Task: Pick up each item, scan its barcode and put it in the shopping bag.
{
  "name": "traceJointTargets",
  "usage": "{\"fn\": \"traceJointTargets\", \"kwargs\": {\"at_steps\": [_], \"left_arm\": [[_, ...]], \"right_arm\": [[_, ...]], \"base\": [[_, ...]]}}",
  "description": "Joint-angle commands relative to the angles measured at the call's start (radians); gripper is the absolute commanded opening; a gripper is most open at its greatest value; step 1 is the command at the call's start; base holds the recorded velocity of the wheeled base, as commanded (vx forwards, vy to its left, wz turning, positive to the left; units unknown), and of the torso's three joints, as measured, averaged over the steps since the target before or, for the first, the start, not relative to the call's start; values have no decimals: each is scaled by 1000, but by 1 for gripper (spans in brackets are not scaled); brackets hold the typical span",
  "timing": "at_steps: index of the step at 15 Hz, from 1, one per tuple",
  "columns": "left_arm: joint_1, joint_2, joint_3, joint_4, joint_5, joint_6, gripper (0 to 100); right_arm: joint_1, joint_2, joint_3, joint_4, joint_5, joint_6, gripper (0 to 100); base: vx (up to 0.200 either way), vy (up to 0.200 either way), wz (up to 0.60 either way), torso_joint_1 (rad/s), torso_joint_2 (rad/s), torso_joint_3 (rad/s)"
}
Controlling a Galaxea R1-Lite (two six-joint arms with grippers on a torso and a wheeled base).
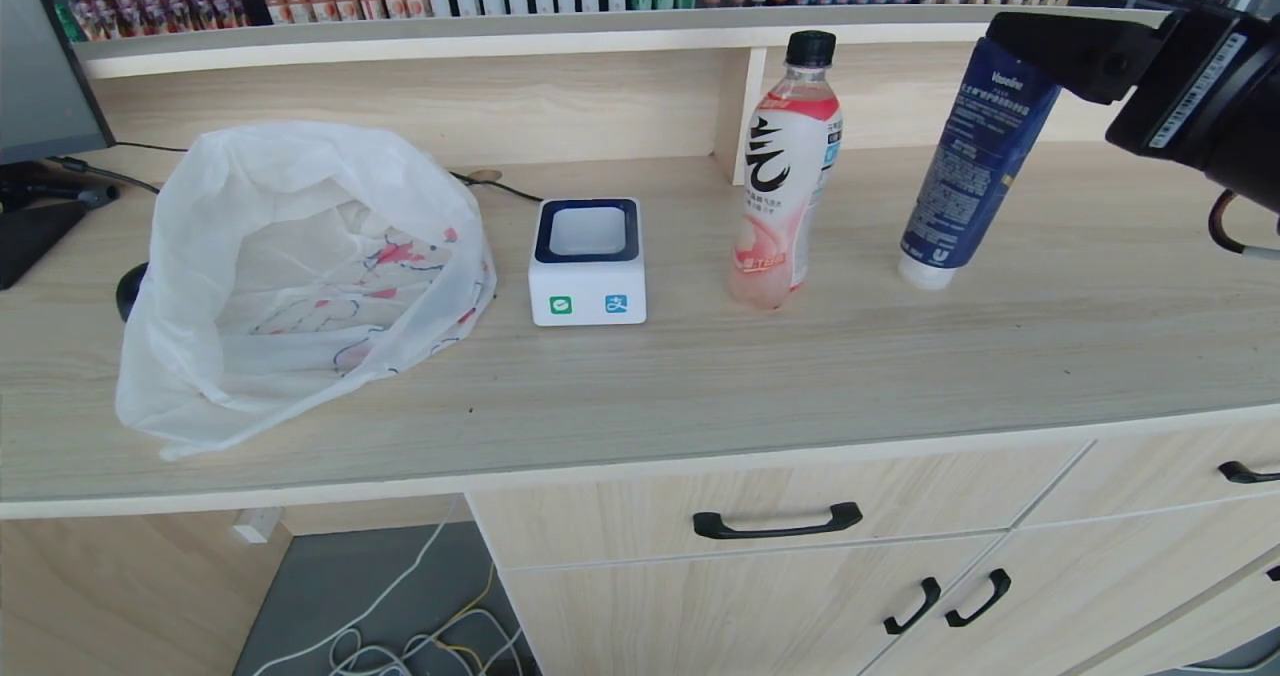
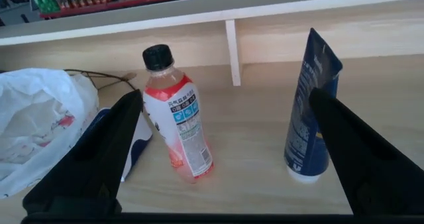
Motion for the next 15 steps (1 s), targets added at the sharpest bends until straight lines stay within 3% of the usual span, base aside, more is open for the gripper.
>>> {"fn": "traceJointTargets", "kwargs": {"at_steps": [1,4,15], "left_arm": [[0,0,0,0,0,0,100],[0,0,0,0,0,0,100],[0,2,0,0,0,0,100]], "right_arm": [[0,46,0,-63,2,-13,100],[-2,55,48,-127,43,-63,100],[-28,164,-21,-171,95,-63,100]], "base": [[0,0,0,0,0,0],[0,0,0,0,0,0],[0,0,0,0,0,0]]}}
